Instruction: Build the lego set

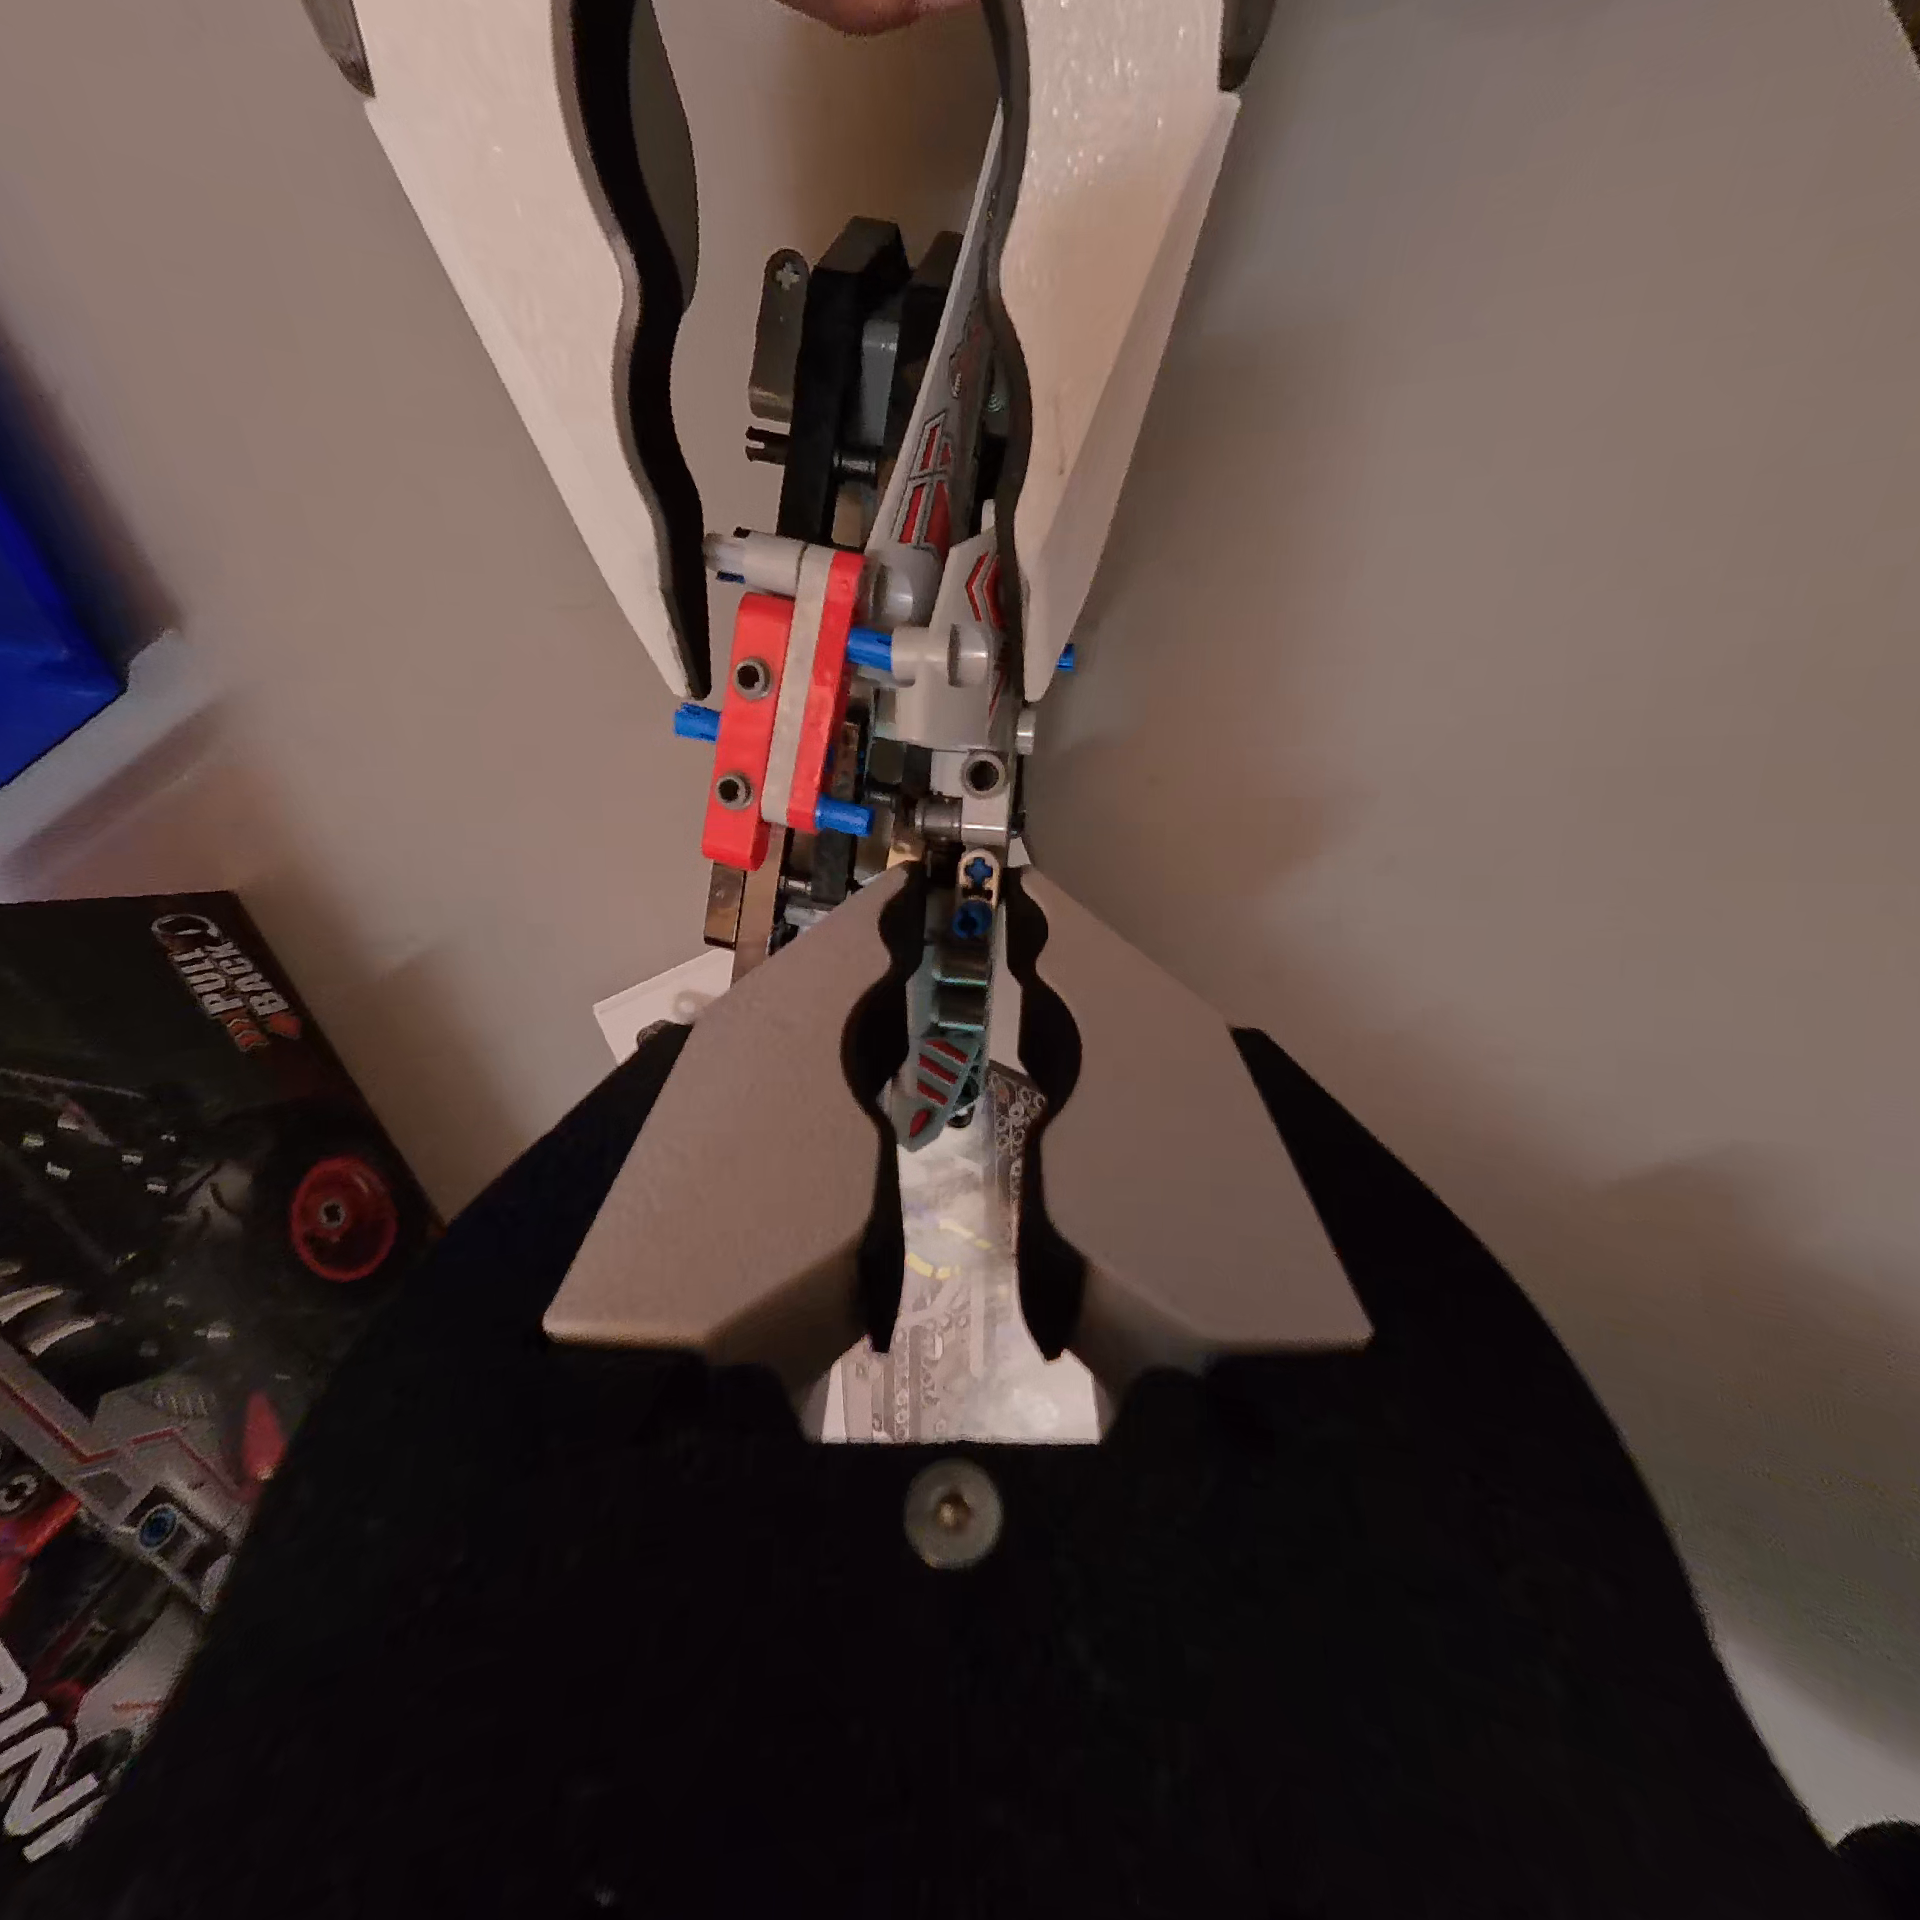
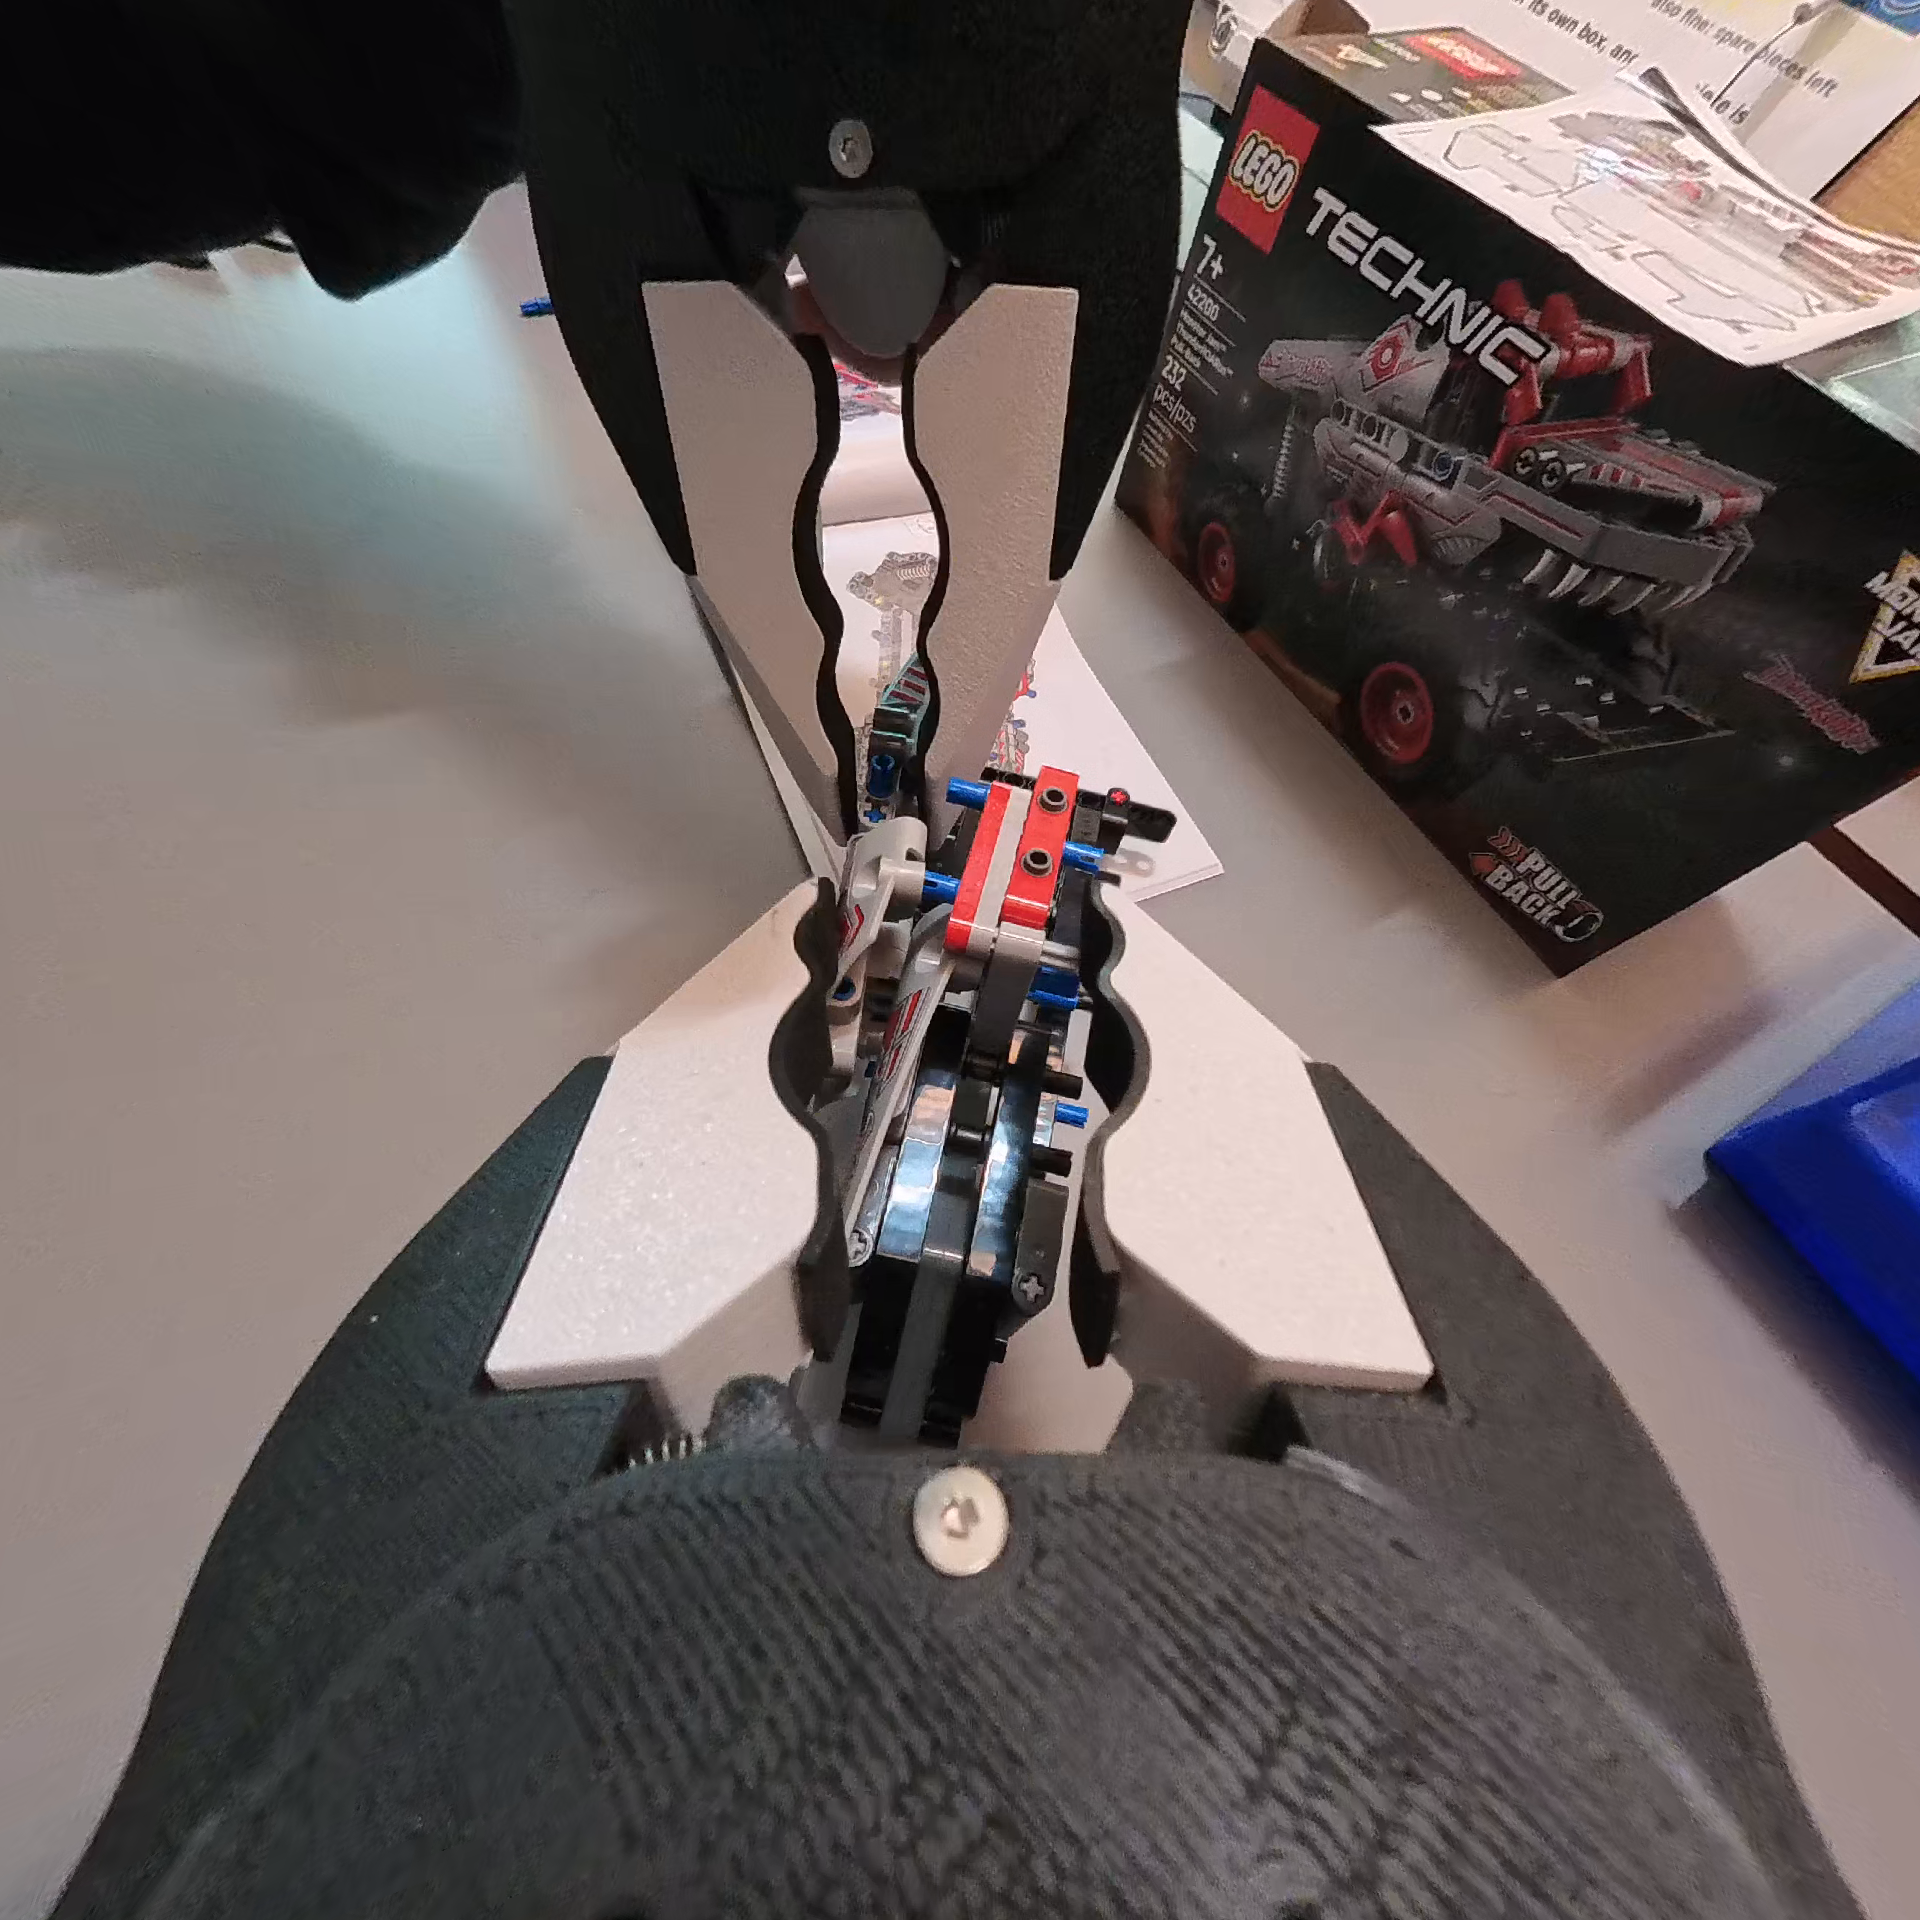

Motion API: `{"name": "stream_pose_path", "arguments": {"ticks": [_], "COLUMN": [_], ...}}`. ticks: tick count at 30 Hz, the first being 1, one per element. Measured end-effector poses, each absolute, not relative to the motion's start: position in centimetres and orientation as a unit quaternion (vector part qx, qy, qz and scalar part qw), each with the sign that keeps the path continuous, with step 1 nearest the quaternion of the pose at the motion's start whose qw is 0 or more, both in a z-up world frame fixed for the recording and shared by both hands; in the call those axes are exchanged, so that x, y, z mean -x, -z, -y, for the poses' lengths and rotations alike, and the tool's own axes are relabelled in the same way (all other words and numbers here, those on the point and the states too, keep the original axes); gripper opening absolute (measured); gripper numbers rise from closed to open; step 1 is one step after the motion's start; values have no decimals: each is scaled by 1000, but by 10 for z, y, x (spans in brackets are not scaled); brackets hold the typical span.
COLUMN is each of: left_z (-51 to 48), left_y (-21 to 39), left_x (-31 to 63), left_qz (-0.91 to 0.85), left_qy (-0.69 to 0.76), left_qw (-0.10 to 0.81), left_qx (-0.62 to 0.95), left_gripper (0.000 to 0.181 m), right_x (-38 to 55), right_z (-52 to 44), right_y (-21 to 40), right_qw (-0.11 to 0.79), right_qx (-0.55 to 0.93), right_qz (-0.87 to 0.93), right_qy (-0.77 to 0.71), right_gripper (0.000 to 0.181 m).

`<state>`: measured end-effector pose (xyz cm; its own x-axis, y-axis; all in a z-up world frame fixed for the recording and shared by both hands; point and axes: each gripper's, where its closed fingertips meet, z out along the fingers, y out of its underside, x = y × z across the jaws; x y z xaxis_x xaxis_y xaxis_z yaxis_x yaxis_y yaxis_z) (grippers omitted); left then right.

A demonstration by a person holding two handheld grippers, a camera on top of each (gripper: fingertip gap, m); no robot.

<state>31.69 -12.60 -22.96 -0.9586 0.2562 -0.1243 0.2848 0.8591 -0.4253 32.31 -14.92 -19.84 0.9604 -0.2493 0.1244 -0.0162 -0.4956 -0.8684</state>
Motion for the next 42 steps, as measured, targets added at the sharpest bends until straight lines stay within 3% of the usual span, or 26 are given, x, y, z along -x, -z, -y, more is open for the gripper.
{"name": "stream_pose_path", "arguments": {"ticks": [12,16,20,27,32,34,42], "left_z": [123,117,111,141,159,168,180], "left_y": [214,187,173,203,199,199,216], "left_x": [-327,-339,-330,-302,-320,-326,-344], "left_qz": [-948,-913,-837,-798,-777,-774,-771], "left_qy": [305,389,496,525,519,521,536], "left_qw": [49,120,165,238,301,300,215], "left_qx": [-70,33,163,178,189,199,270], "left_gripper": [23,34,27,28,58,64,50], "right_x": [-329,-331,-335,-349,-359,-359,-361], "right_z": [152,154,155,161,166,165,168], "right_y": [198,198,198,198,195,193,193], "right_qw": [493,495,497,489,506,519,528], "right_qx": [856,853,849,841,812,800,788], "right_qz": [-87,-94,-107,-186,-266,-282,-300], "right_qy": [130,135,141,139,120,105,100], "right_gripper": [45,45,45,45,41,37,36]}}
